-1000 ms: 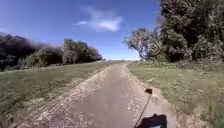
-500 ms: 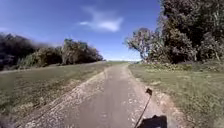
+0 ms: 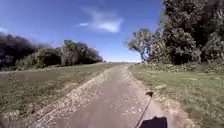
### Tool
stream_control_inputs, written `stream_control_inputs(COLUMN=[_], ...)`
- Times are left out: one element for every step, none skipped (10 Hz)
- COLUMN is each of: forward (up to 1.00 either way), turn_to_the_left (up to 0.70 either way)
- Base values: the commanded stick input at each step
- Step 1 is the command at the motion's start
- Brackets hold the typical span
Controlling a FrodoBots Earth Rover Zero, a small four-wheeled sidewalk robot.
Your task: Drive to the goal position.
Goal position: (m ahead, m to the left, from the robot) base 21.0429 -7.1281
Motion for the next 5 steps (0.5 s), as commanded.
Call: stream_control_inputs(forward=[0.50, 0.50, 0.50, 0.50, 0.50], turn_to_the_left=[0.00, 0.00, 0.00, 0.00, 0.00])
